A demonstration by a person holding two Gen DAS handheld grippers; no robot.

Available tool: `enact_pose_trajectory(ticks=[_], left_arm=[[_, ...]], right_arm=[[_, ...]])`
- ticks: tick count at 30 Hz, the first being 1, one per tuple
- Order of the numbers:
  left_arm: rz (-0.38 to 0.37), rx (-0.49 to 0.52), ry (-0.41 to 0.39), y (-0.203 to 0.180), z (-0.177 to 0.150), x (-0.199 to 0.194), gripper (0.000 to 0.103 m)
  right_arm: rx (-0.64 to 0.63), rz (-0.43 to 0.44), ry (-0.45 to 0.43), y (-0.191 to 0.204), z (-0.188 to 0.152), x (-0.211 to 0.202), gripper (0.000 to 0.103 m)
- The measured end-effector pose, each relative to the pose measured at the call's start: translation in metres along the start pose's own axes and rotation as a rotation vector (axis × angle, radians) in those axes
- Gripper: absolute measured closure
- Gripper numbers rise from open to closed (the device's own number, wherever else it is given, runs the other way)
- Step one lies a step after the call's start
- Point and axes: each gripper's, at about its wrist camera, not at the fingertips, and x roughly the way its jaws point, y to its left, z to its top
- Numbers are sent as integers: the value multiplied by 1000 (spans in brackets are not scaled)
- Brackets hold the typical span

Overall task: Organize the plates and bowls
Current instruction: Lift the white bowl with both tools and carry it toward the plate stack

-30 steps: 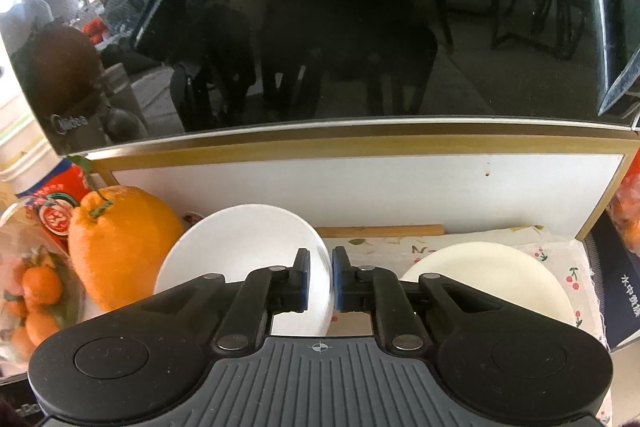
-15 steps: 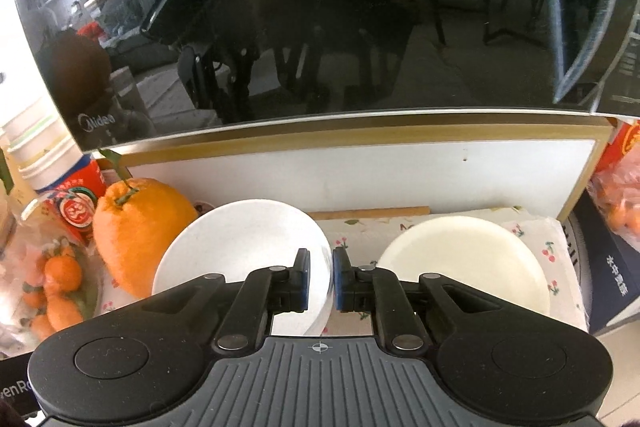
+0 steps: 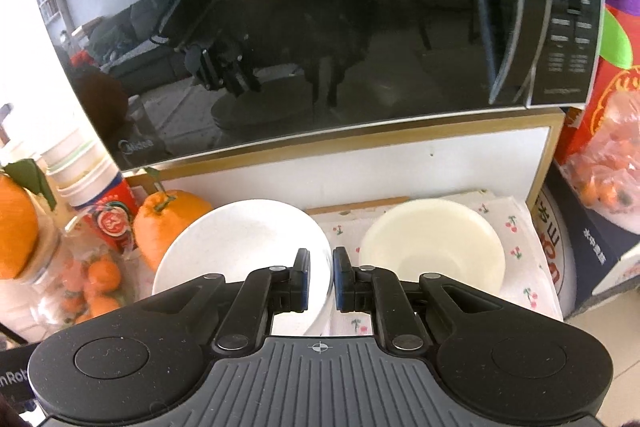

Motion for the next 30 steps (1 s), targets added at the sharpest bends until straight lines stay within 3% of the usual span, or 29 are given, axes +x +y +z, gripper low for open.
enact_pose_trajectory(ticks=[12, 26, 30], left_arm=[[-67, 66, 37, -20, -18, -41, 90], [-117, 203, 185, -42, -70, -61, 90], [-136, 199, 228, -40, -78, -63, 90]], right_arm=[[71, 20, -19, -13, -25, -66, 91], [130, -38, 24, -32, -82, -135, 90], [170, -43, 55, -41, -102, -145, 90]])
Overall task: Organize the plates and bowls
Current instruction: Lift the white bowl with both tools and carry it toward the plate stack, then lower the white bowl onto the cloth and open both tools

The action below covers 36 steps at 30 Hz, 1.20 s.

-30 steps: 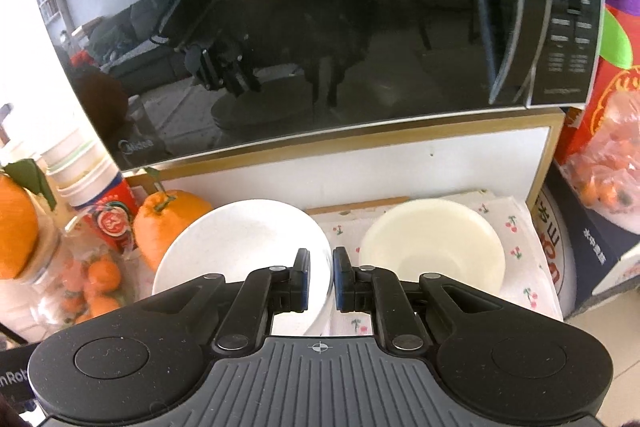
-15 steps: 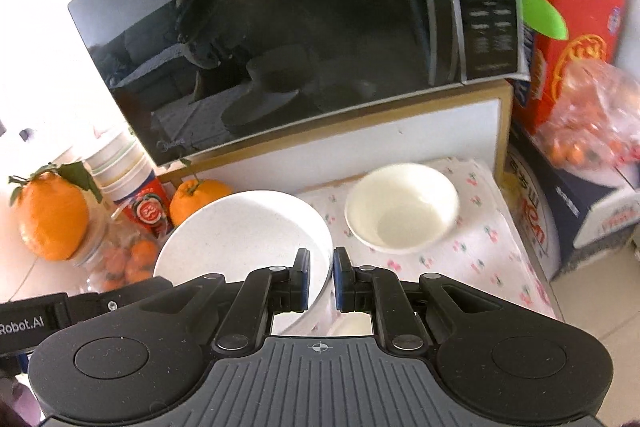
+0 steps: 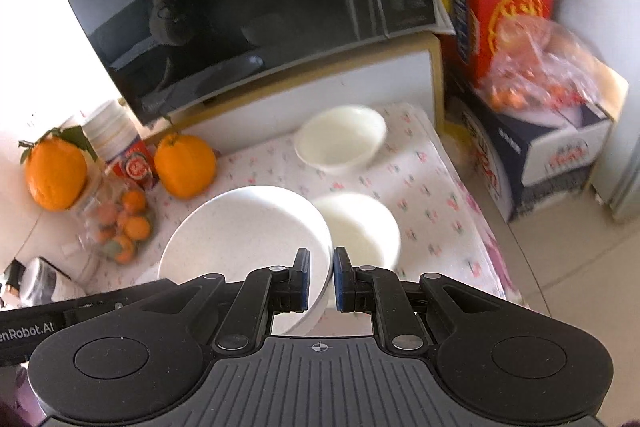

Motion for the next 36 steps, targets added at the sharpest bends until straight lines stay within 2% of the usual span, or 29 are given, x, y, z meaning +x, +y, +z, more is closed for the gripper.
enact_pose_trajectory(ticks=[13, 23, 36], left_arm=[[-8, 52, 124, -6, -33, 16, 90], [-23, 110, 215, -17, -52, 34, 89], [17, 166, 294, -16, -69, 51, 90]], right_arm=[[64, -38, 83, -26, -48, -9, 90], [127, -72, 127, -52, -70, -12, 90], [167, -42, 152, -73, -90, -9, 90]])
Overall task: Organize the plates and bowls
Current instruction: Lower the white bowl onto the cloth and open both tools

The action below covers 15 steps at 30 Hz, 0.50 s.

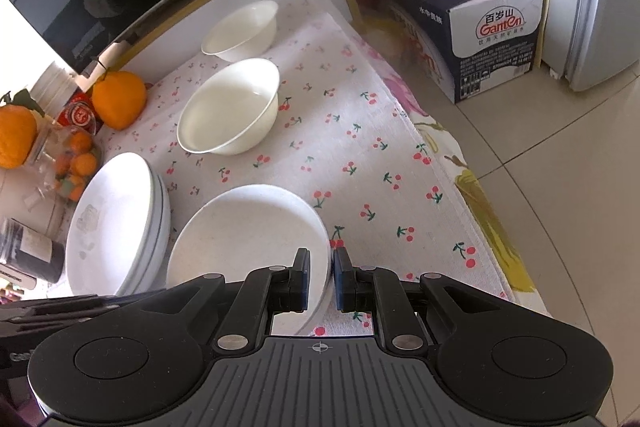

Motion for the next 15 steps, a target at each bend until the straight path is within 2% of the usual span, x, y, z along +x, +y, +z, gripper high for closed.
enact_pose_trajectory(ticks=[9, 11, 15], left_arm=[[-4, 4, 10, 1, 0, 0, 89], [3, 4, 8, 1, 1, 0, 82], [17, 30, 0, -1, 2, -3, 79]], right_arm=[[0, 6, -1, 0, 0, 3, 88], [3, 13, -1, -1, 0, 3, 87], [6, 21, 7, -3, 0, 3, 87]])
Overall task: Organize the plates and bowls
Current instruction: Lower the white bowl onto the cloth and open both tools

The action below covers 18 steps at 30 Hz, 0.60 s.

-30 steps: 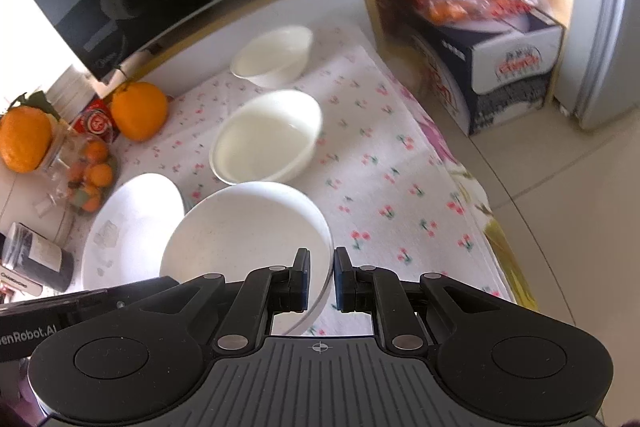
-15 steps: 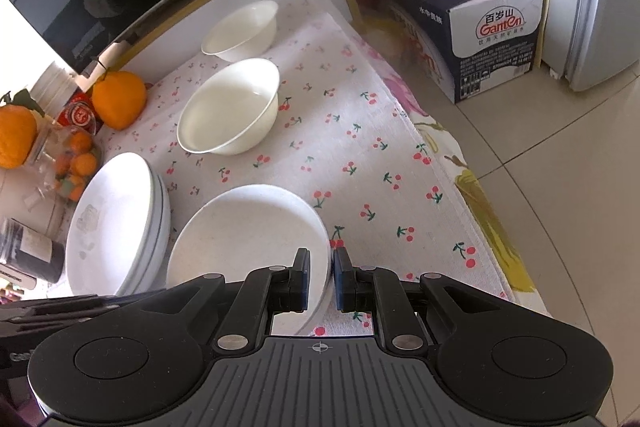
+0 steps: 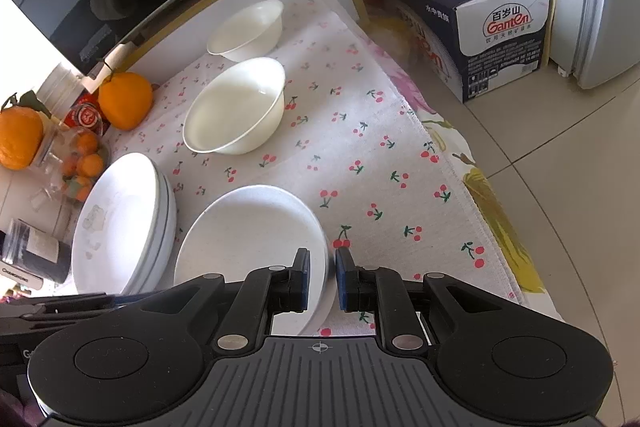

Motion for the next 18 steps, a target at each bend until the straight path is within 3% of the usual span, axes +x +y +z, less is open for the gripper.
enact_pose_trajectory(ticks=[6, 8, 10, 14, 16, 18], left_arm=[[7, 34, -2, -4, 2, -4, 66], [11, 42, -7, -5, 3, -5, 56], [18, 52, -11, -6, 4, -7, 55], [16, 53, -25, -7, 7, -12, 41], [14, 57, -28, -8, 9, -13, 38], [3, 53, -29, -7, 11, -15, 36]], right_arm=[[23, 12, 9, -1, 2, 0, 83], [24, 14, 9, 0, 3, -1, 82], [23, 16, 11, 1, 4, -1, 79], [27, 25, 13, 3, 6, -2, 70], [29, 30, 10, 3, 7, -3, 68], [38, 34, 7, 3, 9, -3, 59]])
